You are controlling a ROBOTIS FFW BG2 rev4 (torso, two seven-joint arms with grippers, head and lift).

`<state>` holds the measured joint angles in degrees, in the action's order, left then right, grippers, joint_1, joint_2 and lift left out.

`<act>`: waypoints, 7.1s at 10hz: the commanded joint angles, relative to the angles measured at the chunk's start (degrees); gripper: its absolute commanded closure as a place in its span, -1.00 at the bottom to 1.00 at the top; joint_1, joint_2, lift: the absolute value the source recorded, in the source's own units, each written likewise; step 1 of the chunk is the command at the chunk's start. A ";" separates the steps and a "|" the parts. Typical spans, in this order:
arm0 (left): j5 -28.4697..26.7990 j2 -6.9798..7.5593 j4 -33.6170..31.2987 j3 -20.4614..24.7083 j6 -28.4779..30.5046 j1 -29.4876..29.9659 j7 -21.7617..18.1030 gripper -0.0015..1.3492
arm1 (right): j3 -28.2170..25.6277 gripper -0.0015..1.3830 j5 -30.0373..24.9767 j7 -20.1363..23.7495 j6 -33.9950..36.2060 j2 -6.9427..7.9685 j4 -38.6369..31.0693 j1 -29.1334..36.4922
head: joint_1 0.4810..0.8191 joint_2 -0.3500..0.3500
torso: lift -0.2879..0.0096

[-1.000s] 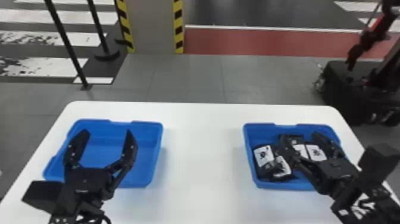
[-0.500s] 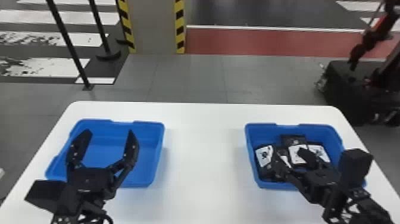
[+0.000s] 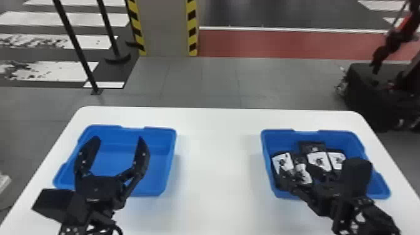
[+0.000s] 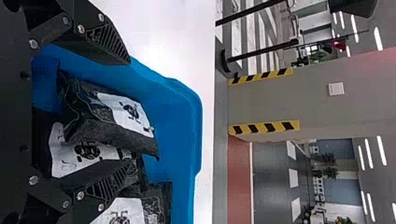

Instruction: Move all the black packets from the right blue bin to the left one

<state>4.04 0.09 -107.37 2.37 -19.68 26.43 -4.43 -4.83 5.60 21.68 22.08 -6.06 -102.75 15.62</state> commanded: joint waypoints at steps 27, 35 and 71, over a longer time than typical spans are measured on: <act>38.41 -0.24 -0.14 -1.58 33.18 -10.55 -23.44 -0.84 | 9.14 0.79 14.09 42.66 16.73 -5.89 0.16 -24.06 | 0.27 0.24 | 0.20; 43.68 -0.24 -1.83 -4.57 37.82 -11.25 -24.40 0.06 | 11.25 0.79 14.17 46.26 16.59 -4.92 11.97 -30.24 | 0.27 0.14 | 0.20; 14.24 -0.24 -4.22 -0.79 1.68 -2.39 -6.74 -0.91 | -4.22 -0.37 5.74 -3.14 24.46 -3.25 -15.03 0.97 | 0.27 -0.06 | 0.20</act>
<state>18.27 0.00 -111.60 1.58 -18.06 23.90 -11.16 -9.05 11.84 18.67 46.56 -9.48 -117.97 16.83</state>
